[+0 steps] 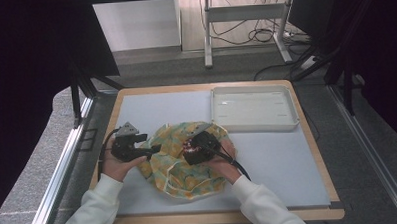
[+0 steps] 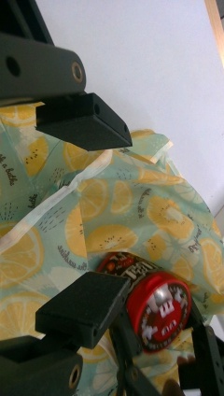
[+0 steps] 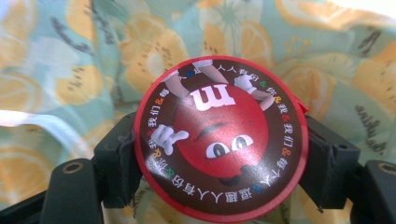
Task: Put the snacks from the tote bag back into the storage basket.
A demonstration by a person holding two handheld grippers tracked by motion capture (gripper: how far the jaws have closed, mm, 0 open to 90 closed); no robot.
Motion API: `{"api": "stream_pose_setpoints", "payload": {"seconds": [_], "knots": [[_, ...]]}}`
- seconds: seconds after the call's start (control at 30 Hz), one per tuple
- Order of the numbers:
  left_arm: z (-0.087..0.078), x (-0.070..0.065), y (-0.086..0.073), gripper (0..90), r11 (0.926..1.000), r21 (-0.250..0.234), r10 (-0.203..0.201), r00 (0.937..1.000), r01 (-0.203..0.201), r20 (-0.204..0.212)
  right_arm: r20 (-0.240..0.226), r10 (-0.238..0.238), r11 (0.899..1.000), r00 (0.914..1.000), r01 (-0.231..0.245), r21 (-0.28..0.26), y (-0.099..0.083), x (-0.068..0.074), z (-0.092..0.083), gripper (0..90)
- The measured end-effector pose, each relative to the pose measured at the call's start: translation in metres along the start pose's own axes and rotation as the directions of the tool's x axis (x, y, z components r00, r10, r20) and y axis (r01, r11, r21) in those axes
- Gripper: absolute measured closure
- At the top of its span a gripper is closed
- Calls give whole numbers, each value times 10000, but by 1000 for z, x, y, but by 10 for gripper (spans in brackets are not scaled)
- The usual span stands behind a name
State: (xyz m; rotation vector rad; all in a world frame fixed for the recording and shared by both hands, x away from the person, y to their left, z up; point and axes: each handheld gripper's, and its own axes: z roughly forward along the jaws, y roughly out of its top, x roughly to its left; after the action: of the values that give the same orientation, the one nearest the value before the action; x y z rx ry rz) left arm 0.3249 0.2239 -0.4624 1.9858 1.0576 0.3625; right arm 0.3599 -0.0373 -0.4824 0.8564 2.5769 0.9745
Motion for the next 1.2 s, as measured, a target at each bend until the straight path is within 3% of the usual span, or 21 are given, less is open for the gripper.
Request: {"api": "stream_pose_setpoints", "payload": {"seconds": [0.57,1.2], "knots": [[1,2,-1,287,10000,67,-6,10000,6,-33,-759,-407,9886,9963,291,-1478,15,3,-55,254],[3,3,-2,287,9999,76,-70,10000,70,-48,-984,-574,9708,9935,325,-2377,22,-5,-85,254]]}}
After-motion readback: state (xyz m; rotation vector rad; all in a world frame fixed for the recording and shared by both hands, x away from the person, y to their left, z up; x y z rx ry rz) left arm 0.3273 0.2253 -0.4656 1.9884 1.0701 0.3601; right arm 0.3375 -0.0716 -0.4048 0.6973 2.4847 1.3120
